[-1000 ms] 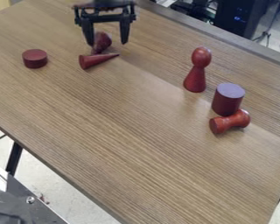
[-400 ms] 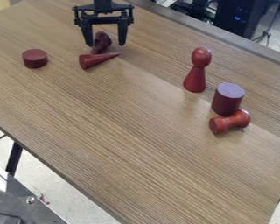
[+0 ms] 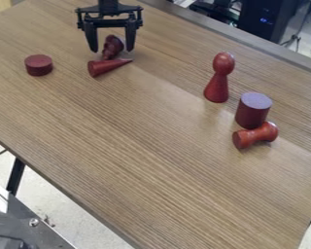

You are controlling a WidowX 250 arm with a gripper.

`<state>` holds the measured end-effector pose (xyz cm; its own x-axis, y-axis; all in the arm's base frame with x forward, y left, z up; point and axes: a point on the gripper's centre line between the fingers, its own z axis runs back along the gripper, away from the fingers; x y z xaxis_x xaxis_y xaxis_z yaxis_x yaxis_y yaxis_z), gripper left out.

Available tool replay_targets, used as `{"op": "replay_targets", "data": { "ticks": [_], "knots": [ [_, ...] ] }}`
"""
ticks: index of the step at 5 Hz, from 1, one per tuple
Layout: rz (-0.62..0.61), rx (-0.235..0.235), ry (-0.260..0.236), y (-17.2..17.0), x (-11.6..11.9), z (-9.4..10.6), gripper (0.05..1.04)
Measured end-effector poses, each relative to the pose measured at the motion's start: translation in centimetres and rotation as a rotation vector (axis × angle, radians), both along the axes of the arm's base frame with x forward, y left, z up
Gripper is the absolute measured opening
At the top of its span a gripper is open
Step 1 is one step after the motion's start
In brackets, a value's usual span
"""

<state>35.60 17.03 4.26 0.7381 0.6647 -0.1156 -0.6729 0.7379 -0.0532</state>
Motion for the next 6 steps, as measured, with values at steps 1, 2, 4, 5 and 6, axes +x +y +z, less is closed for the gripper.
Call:
{"op": "replay_targets", "data": {
  "ticks": [1, 2, 4, 5, 6],
  "knots": [
    [0.006, -0.004, -0.006, 0.4, -0.2, -0.1, 0.825],
    [0.006, -0.014, -0.007, 0.4, -0.4, -0.4, 0.526],
    [0.012, -0.024, -0.004, 0.5, -0.2, -0.3, 0.438],
    [-0.012, 0.025, 0.011, 0.8, 0.4, 0.7, 0.437],
    [-0.067, 0.114, -0.005, 0.4, 2.0, 2.8, 0.437]
  ]
}}
